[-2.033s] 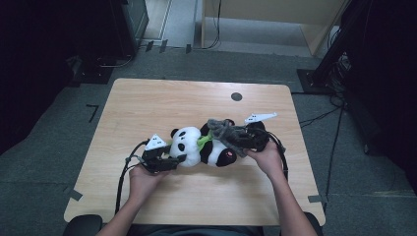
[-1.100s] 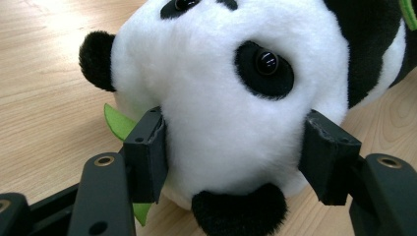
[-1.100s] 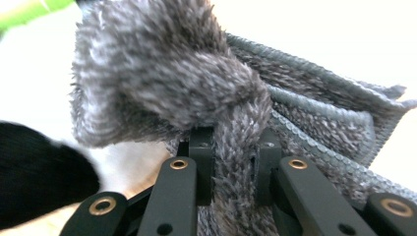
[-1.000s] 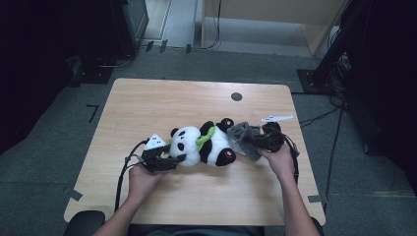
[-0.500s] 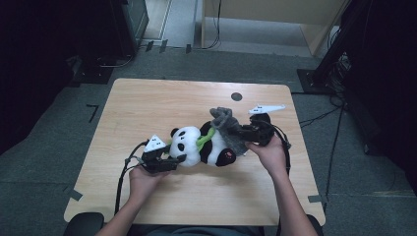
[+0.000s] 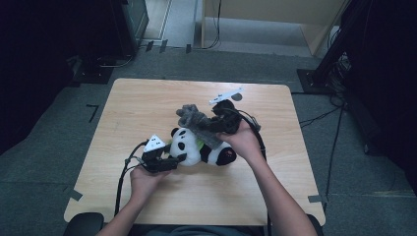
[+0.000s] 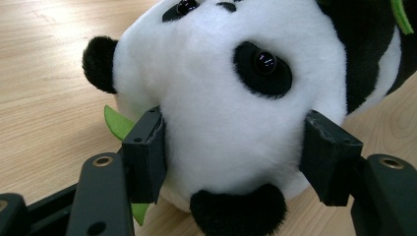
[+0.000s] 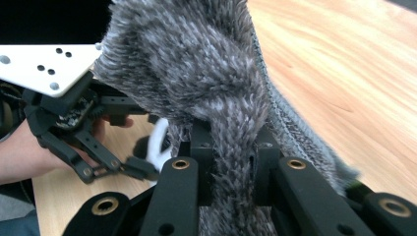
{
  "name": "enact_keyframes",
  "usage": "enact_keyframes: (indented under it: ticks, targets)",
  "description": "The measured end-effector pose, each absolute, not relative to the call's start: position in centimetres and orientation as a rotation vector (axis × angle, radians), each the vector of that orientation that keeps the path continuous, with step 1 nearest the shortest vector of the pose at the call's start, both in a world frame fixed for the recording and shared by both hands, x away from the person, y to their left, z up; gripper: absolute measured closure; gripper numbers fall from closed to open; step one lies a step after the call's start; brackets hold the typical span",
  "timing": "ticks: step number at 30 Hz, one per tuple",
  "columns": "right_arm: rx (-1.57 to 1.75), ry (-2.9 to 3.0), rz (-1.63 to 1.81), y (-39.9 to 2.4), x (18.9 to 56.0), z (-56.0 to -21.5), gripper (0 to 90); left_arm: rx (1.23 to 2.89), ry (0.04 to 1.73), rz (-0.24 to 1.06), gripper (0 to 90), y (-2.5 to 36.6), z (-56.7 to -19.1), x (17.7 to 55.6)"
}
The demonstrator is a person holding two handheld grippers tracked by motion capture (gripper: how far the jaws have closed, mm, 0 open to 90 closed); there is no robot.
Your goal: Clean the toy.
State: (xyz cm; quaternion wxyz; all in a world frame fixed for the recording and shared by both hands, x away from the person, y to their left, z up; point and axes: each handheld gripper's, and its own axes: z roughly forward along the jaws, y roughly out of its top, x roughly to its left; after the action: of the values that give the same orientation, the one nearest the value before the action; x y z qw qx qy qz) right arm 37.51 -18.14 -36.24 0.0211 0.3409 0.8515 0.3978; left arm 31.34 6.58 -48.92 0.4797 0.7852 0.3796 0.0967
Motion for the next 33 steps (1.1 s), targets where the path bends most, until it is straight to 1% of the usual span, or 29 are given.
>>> enact_keyframes:
  ticks: [2,12,26,29,31,33]
  targets:
    - [1.019,2.681,1.182,-16.2,37.8,-36.6,78.7,1.913,0.926,0.233,35.1,6.6,-48.9,31.4]
    - [0.981,2.8,1.037,-12.6,38.3,-38.4,78.6,1.892,0.95,0.221,35.2,6.7,-49.0,31.6]
    - [0.941,2.868,0.986,-10.8,37.3,-38.6,78.8,1.875,0.958,0.225,35.1,6.7,-49.0,31.7]
    - [0.905,2.9,0.946,-10.2,37.0,-39.1,78.9,1.873,0.966,0.224,35.3,6.7,-49.0,31.7]
    - [0.89,2.91,0.923,-9.9,36.9,-39.7,78.9,1.881,0.968,0.225,36.4,6.6,-48.9,31.7]
    - [0.881,2.912,0.92,-9.9,37.0,-40.0,79.5,1.915,0.952,0.261,39.5,6.5,-49.0,31.6]
